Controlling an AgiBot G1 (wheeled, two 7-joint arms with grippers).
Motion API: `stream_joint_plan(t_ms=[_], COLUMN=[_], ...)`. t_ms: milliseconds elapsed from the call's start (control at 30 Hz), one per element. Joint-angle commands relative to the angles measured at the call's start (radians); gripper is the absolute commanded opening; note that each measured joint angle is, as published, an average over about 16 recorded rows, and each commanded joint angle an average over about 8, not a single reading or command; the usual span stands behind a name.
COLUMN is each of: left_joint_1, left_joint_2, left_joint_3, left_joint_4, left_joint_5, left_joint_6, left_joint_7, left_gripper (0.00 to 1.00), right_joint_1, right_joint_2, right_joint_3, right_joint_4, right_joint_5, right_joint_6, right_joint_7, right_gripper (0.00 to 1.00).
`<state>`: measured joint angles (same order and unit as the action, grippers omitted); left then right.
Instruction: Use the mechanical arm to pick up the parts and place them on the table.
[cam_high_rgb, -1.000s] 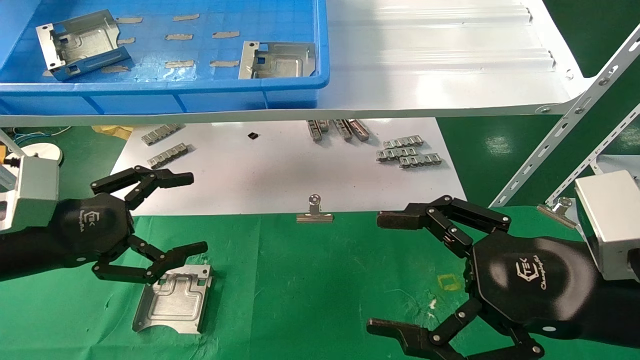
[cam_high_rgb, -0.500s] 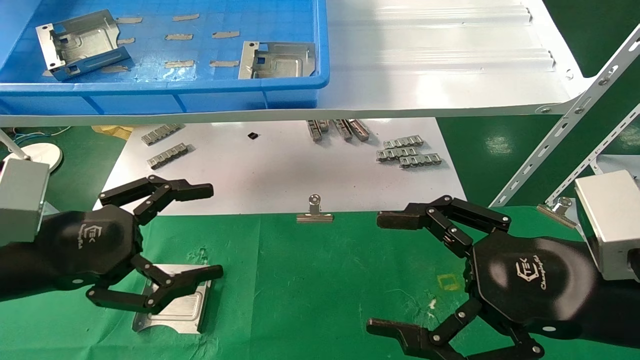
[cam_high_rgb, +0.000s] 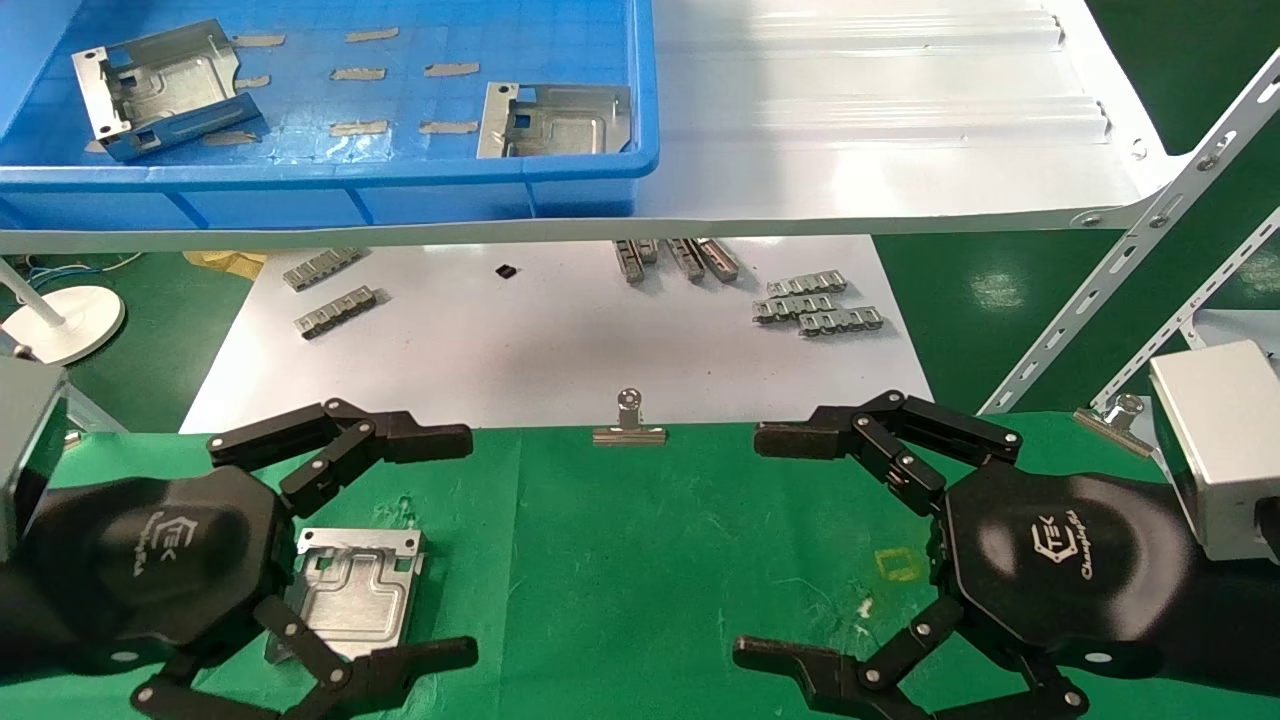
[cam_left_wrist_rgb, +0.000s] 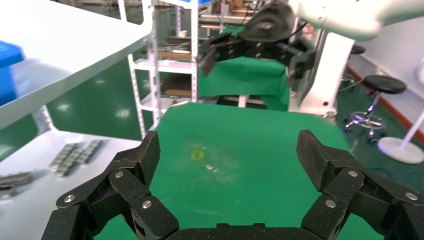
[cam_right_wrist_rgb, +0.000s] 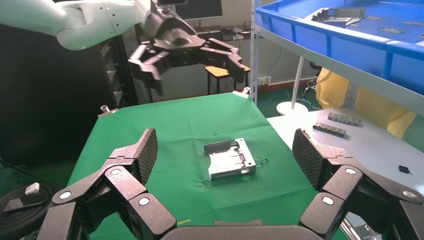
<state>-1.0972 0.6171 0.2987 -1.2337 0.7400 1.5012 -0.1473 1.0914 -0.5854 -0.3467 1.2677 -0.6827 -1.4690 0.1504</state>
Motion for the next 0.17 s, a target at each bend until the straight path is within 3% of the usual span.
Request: stream_joint_plan(t_ms=[33, 167], left_joint_1=[0.020, 0.031], left_joint_2=[-0.005, -0.008], left_joint_3=[-0.017, -0.026], left_joint_4=[-0.046, -0.071], left_joint_5=[-0.009, -0.014], left_joint_6=[-0.005, -0.007], left_joint_7=[-0.034, -0.050], left_gripper=[1.00, 1.00], right_joint_1=[0.000, 0.000], right_joint_2=[0.000, 0.000], right_joint_3=[0.000, 0.000], right_joint_4=[0.000, 0.000], right_joint_5=[0.000, 0.000], right_joint_6=[0.000, 0.000], right_joint_7=[0.000, 0.000], right_gripper=[1.00, 1.00])
